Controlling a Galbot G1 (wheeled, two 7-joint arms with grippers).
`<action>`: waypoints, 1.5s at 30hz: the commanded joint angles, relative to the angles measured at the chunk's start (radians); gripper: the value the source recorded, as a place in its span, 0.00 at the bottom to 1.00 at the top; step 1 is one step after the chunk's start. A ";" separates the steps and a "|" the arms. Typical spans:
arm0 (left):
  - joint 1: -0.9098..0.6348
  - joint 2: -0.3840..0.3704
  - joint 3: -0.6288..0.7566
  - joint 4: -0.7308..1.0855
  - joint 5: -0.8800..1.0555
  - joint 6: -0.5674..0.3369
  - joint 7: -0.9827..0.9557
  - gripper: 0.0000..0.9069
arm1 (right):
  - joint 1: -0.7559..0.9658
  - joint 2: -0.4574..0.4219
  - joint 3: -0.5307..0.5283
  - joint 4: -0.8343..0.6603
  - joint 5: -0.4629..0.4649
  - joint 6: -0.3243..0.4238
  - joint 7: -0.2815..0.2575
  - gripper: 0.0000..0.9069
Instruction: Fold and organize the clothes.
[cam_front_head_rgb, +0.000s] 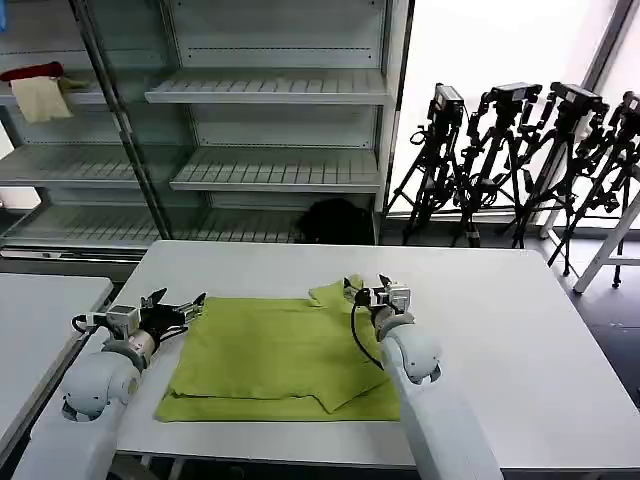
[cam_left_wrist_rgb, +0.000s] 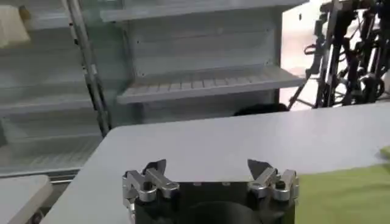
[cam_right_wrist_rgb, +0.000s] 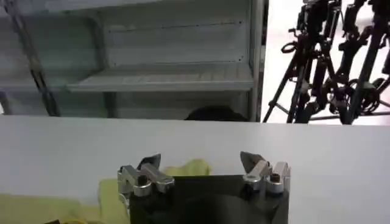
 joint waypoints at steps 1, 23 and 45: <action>-0.071 0.047 0.041 0.108 0.004 0.004 0.018 1.00 | 0.067 0.022 -0.004 -0.089 -0.005 0.000 -0.012 1.00; -0.079 -0.017 0.112 0.146 0.102 0.003 0.047 0.73 | 0.024 -0.011 -0.004 -0.053 -0.029 0.001 -0.015 1.00; -0.041 -0.040 0.089 0.125 0.122 0.001 0.109 0.11 | 0.019 0.032 -0.008 -0.114 -0.115 0.002 -0.062 0.38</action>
